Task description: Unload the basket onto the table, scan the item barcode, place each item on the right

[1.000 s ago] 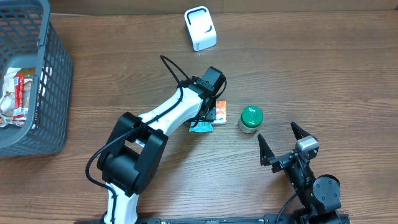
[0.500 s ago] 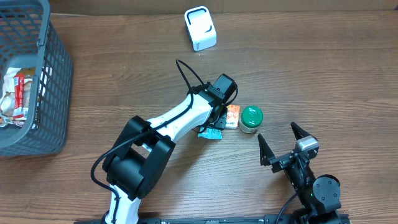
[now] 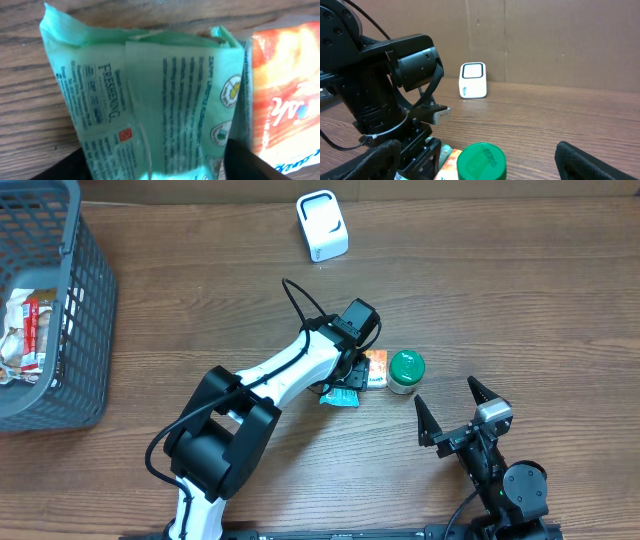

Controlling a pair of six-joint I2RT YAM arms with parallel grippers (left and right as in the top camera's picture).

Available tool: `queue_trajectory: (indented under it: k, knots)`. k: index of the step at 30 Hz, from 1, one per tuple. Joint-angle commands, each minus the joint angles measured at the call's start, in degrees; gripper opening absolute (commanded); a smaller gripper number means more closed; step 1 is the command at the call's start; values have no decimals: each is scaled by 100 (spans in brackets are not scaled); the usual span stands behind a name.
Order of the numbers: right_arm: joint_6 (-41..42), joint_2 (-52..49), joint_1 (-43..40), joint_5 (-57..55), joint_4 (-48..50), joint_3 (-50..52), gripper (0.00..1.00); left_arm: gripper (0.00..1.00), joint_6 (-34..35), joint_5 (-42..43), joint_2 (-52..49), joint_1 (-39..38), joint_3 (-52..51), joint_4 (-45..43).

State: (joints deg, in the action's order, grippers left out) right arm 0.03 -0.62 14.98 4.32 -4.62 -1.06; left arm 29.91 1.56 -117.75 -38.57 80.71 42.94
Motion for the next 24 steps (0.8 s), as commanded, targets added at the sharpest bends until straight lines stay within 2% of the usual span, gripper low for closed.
queue_trajectory:
  k: [1, 7, 12, 18, 19, 20, 24]
  knots:
    - [20, 46, -28, 28, 22, 61, 100, 79, 11, 81, 131, 138, 103, 190]
    - [20, 46, -28, 28, 22, 61, 100, 80, -28, -24, 142, 455, 763, 944]
    - [20, 46, -28, 28, 22, 61, 100, 80, -573, -94, 142, 702, 1574, 1600]
    - [20, 46, -28, 28, 22, 61, 100, 81, -1104, -1294, 142, 1051, 2905, 2621]
    - [20, 46, -28, 28, 22, 61, 100, 83, -1172, -1547, 142, 1108, 3117, 2780]
    - [20, 46, -28, 28, 22, 61, 100, 98, -1239, -1740, 142, 1167, 3346, 2953]
    - [20, 46, -28, 28, 22, 61, 100, 100, -1821, -2192, 142, 1493, 4415, 3451]
